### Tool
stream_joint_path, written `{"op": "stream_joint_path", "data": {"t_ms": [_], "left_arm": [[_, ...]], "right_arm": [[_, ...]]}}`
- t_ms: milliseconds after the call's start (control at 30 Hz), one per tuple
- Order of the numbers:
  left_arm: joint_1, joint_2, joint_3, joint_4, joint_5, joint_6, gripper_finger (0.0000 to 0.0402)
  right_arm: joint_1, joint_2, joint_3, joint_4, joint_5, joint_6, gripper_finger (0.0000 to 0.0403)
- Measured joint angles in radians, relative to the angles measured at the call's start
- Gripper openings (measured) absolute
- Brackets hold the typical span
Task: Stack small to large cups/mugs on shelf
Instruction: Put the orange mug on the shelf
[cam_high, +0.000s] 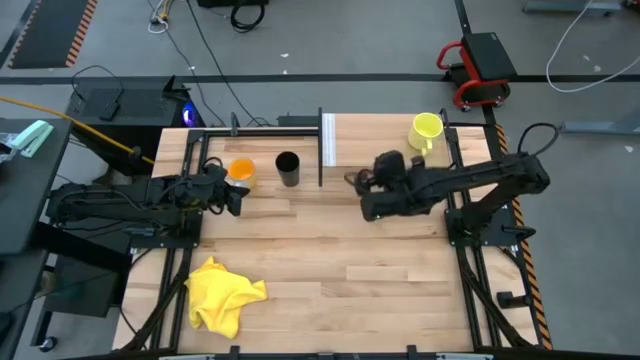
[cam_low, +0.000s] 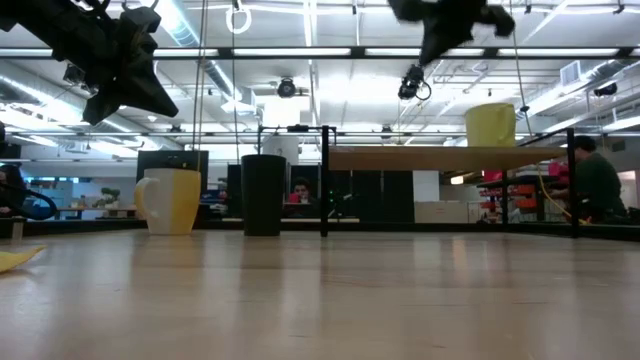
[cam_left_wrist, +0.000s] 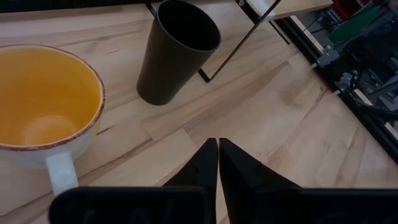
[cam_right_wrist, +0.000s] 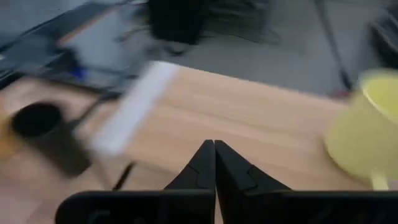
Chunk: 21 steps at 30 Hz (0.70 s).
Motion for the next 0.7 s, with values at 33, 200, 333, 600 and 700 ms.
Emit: {"op": "stream_joint_path", "data": {"t_ms": [33, 200, 333, 600, 700], "left_arm": [[0.000, 0.000, 0.000, 0.000, -0.003, 0.000, 0.0017], [0.000, 0.000, 0.000, 0.000, -0.004, 0.000, 0.0014], [0.000, 0.000, 0.000, 0.000, -0.004, 0.000, 0.0020], [0.000, 0.000, 0.000, 0.000, -0.004, 0.000, 0.0025], [0.000, 0.000, 0.000, 0.002, -0.004, 0.000, 0.0020]], "right_arm": [[0.024, 0.000, 0.026, 0.001, -0.010, -0.046, 0.0008], [0.111, -0.008, 0.098, -0.016, -0.024, -0.080, 0.0010], [0.148, -0.014, 0.110, -0.016, -0.056, -0.039, 0.0007], [0.212, -0.014, 0.114, 0.036, -0.192, 0.090, 0.0017], [0.243, -0.014, 0.114, 0.067, -0.232, 0.096, 0.0019]]}}
